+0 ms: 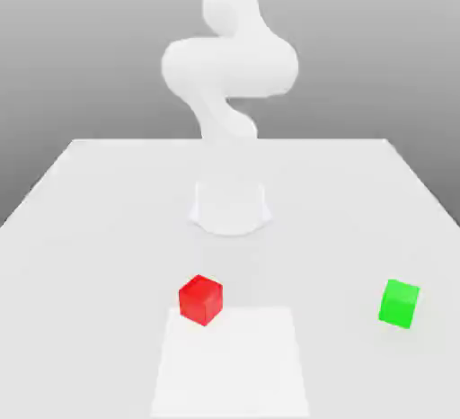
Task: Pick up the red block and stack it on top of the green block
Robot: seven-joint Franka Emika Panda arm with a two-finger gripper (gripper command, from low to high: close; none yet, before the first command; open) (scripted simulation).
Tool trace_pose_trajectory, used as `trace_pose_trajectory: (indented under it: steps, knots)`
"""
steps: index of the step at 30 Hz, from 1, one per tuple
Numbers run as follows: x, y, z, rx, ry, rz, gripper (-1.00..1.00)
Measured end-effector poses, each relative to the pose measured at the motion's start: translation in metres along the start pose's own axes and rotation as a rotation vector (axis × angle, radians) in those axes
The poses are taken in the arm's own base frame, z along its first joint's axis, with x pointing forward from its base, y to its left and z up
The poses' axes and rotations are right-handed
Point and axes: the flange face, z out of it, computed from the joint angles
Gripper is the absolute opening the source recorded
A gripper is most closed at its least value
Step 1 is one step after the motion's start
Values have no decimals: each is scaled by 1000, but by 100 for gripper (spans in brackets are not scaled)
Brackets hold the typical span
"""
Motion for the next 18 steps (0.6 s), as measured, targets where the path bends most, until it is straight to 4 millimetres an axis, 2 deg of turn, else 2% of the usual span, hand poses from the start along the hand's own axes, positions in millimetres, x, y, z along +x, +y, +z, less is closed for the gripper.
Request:
trace_pose_trajectory:
  steps: [4,9,13,17,18]
  knots:
    - [-28,32,95,-131,-73,78,0]
    - [-71,100,193,-296,-165,202,0]
    - [-119,174,251,-440,-241,327,0]
    - [-181,262,294,-603,-321,477,0]
    - [-190,274,301,-627,-329,497,0]
